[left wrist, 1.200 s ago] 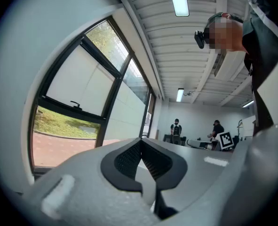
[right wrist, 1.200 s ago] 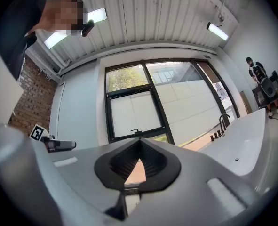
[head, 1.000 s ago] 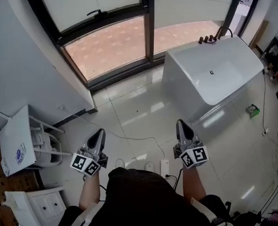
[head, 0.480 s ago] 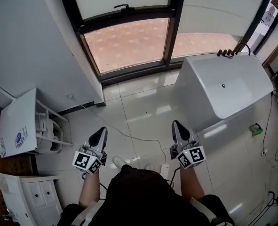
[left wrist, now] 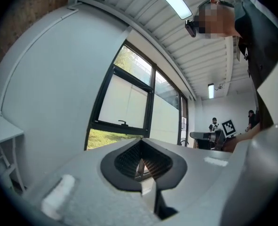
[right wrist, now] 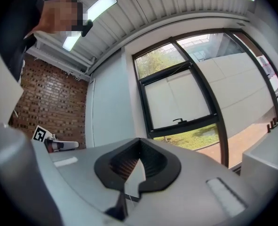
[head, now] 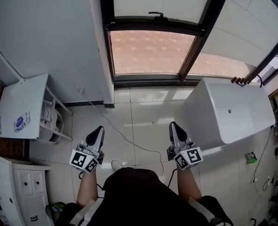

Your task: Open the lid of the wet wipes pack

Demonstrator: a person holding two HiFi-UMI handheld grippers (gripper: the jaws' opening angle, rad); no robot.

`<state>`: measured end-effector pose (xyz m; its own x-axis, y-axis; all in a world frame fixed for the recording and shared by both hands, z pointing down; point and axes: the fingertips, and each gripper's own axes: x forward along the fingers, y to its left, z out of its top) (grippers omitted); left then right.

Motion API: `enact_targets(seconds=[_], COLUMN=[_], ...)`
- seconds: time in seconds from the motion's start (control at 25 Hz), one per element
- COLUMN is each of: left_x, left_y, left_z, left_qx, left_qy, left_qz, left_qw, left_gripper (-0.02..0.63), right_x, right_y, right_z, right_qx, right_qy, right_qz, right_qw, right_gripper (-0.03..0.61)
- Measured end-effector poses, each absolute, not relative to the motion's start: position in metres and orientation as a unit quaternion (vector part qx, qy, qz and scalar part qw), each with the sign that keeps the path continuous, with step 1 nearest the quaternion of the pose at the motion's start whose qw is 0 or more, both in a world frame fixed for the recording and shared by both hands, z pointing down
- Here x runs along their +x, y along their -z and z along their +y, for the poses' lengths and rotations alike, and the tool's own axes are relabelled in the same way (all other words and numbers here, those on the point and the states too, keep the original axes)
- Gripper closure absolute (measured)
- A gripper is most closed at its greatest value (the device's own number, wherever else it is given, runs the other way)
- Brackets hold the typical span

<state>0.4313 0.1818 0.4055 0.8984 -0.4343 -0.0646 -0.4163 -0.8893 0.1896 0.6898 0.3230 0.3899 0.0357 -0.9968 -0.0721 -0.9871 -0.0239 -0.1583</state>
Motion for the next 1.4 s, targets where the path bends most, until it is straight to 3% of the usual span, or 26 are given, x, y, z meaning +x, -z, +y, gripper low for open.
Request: enact_targets(seconds=[0.76, 1.08, 1.4], left_x=[0.245, 0.218, 0.194], left_y=[-0.429, -0.426, -0.417], left_z=[0.072, 0.061, 0.028], left_qx=[0.915, 0.895, 0.862], left_qy=[0.077, 0.109, 0.113], left_qz=[-0.381, -0.420, -0.486], left_qw=[0.103, 0.106, 0.089], left_gripper=[0.614, 0.612, 0.612], right_x=[0.538, 0.470, 0.453], right_y=[-0.404, -0.410, -0.411], right_z=[0.113, 0.070, -0.005], right_qx=[-0.579, -0.490, -0.419], right_qy=[0.041, 0.070, 0.079], right_qz=[0.811, 0.865, 0.902], right_qw=[0.075, 0.080, 0.066], right_gripper=[0.577, 0.577, 0.577])
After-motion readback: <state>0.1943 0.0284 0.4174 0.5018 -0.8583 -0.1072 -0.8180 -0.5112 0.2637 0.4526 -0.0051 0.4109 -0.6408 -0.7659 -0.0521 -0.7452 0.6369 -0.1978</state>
